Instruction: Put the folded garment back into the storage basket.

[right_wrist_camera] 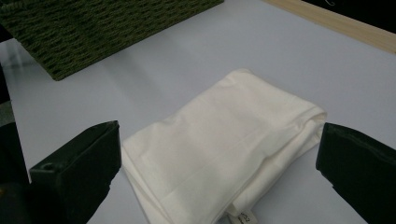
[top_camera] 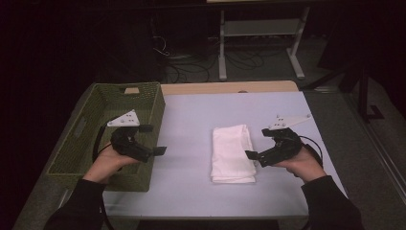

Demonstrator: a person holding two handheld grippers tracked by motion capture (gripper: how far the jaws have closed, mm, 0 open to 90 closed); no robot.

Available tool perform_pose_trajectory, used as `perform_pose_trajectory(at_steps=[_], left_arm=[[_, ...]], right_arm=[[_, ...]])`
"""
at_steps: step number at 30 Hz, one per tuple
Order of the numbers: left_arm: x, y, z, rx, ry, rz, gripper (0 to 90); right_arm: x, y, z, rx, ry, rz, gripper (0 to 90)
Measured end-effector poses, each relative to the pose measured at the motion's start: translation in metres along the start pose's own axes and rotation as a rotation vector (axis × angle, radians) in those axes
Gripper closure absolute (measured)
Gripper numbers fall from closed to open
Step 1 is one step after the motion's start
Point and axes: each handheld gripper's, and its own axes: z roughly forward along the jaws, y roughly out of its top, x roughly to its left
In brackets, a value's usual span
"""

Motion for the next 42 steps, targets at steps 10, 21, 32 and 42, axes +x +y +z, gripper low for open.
perform_pose_trajectory(at_steps=[10, 21, 32, 42], left_arm=[[0.0, 0.006, 0.004, -0.02, -0.017, -0.026, 0.0], [-0.009, 0.015, 0.009, -0.039, -0.017, -0.033, 0.0], [-0.018, 0.029, 0.019, -0.046, -0.017, -0.029, 0.0], [-0.027, 0.04, 0.034, -0.04, -0.03, -0.02, 0.0]], right_arm=[[-0.003, -0.001, -0.001, -0.004, 0.01, 0.006, 0.0], [-0.001, -0.002, 0.0, 0.002, 0.008, 0.004, 0.0], [-0.003, -0.003, -0.001, 0.0, 0.007, 0.009, 0.0], [-0.003, -0.003, 0.0, 0.005, 0.01, 0.003, 0.0]])
